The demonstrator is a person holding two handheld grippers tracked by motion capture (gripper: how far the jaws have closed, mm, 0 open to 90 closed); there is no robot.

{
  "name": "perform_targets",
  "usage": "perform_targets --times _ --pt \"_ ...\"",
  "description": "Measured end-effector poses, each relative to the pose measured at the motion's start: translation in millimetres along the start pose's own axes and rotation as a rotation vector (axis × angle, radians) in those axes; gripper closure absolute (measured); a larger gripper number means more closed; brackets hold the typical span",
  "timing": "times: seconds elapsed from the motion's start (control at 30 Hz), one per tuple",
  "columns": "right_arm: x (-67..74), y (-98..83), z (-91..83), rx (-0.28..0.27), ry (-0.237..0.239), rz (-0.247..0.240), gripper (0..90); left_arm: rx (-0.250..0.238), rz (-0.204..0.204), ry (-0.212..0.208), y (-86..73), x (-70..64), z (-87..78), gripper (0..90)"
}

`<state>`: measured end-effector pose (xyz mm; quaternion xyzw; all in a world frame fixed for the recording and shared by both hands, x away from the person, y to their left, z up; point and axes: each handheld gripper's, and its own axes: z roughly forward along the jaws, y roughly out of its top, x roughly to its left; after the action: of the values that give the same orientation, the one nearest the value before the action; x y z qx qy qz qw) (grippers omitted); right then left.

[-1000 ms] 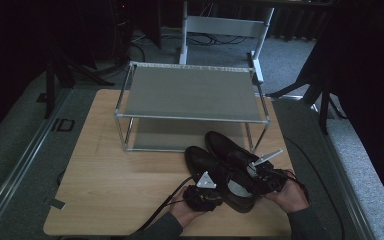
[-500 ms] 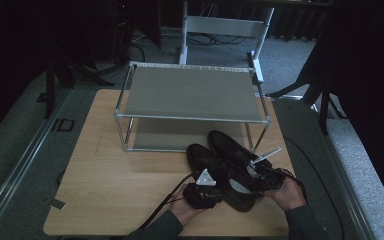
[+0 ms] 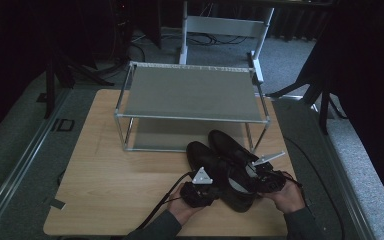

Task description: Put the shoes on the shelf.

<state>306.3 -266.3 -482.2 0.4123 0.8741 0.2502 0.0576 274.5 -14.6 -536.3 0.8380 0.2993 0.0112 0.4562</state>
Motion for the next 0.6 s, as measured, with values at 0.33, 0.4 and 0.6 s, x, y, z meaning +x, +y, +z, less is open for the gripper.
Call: perform_targets --times 0.33,0.4,0.6 --pt "16.6 8.9 -2.3 -0.076 -0.050 -0.043 80.3 -0.014 -0.026 0.057 -2.4 7.4 -8.2 88.3" --pt "18.4 11.0 -2.8 -0.087 -0.054 -0.048 80.4 -0.023 -0.028 0.069 -1.8 8.3 -10.7 88.8" --pt "25.3 19.8 -1.1 -0.107 -0.079 -0.061 80.7 -0.032 -0.045 0.106 -1.0 13.6 -15.9 89.1"
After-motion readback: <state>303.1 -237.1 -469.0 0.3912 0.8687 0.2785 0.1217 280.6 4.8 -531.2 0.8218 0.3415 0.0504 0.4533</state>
